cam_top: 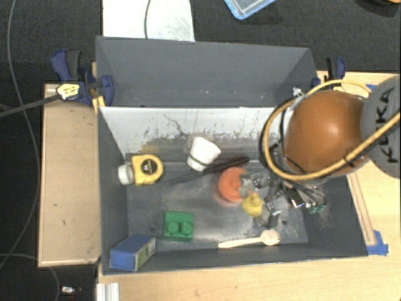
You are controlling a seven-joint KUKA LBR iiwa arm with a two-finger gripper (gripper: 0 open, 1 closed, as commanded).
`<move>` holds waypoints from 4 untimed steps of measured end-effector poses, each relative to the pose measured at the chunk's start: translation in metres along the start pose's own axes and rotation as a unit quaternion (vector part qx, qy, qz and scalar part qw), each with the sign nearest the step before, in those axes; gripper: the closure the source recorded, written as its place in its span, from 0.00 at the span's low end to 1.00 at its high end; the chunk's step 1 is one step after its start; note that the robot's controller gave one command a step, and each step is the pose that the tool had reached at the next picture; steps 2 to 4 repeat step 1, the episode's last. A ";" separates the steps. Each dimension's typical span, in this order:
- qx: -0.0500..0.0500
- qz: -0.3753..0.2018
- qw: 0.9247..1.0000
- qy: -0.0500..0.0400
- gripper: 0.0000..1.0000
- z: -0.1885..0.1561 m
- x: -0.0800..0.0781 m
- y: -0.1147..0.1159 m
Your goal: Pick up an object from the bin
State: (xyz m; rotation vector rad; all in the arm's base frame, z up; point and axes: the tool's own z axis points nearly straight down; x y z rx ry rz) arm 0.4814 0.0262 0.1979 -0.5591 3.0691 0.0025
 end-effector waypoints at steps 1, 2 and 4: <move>0.000 0.001 1.000 -0.002 1.00 -0.004 -0.001 0.000; 0.000 0.001 1.000 -0.002 1.00 -0.004 -0.001 0.000; 0.000 0.001 1.000 -0.002 1.00 -0.004 -0.001 0.000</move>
Offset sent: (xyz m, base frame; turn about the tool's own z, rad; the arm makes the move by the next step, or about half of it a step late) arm 0.0003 0.0000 0.0185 0.0022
